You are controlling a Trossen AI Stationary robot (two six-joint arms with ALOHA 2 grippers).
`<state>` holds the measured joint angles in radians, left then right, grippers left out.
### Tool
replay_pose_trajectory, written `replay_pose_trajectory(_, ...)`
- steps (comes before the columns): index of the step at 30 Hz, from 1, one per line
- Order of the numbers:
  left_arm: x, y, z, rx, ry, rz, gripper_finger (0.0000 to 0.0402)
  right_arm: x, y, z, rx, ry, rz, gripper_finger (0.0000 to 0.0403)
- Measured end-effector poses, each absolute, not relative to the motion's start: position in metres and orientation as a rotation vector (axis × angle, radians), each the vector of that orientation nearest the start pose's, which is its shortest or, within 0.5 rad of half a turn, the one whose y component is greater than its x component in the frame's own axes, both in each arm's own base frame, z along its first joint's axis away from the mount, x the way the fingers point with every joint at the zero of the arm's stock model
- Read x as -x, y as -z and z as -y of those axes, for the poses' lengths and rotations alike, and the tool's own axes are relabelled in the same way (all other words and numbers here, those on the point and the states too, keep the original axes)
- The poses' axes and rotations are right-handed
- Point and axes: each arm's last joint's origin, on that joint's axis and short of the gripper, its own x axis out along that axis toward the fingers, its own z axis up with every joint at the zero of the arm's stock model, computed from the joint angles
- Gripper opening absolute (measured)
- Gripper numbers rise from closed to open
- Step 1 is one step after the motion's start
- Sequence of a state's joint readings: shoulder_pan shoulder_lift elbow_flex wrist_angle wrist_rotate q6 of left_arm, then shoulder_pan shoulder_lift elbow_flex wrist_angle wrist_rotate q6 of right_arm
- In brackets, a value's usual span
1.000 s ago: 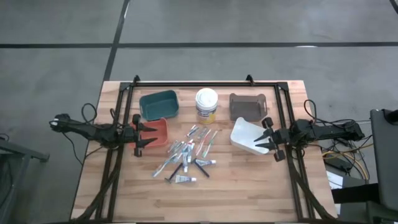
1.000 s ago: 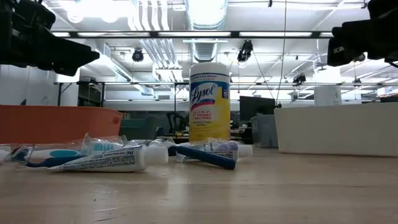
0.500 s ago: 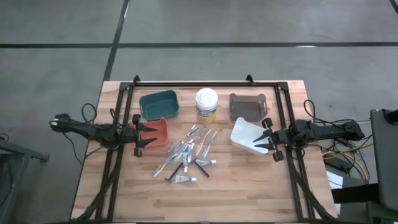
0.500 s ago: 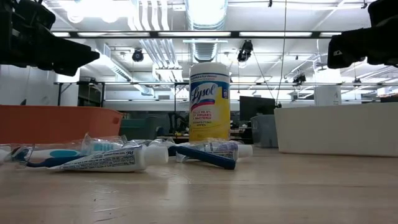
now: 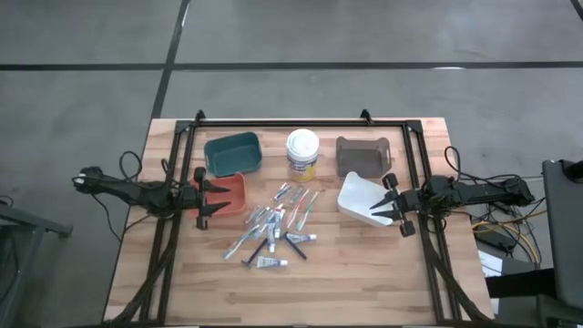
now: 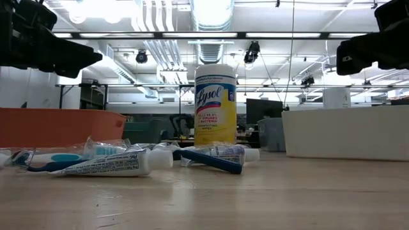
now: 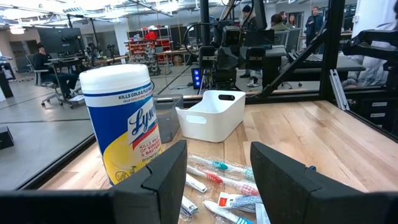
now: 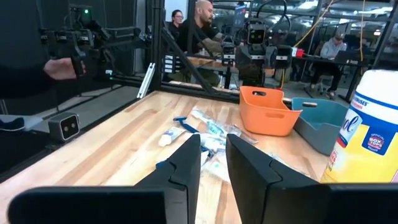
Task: Pick & Place Travel size toiletries
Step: Put the bottom blue toothbrush into the blue bin
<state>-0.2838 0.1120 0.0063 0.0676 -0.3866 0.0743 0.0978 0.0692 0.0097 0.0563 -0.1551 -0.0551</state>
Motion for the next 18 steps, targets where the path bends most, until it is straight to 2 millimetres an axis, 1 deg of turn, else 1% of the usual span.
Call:
replay_pose_trajectory(12,-0.1011,-0.1635,0.0181,-0.085,-0.101,-0.037,0.0183,-0.1002,-0.1668,-0.0143,0.052,-0.253,0.003,0.0082)
replay_pose_trajectory(18,-0.1012,-0.1651,0.0182,-0.008,-0.103,-0.019,0.0183,-0.1001,-0.1668,-0.0143,0.052,-0.253,0.004,0.0077)
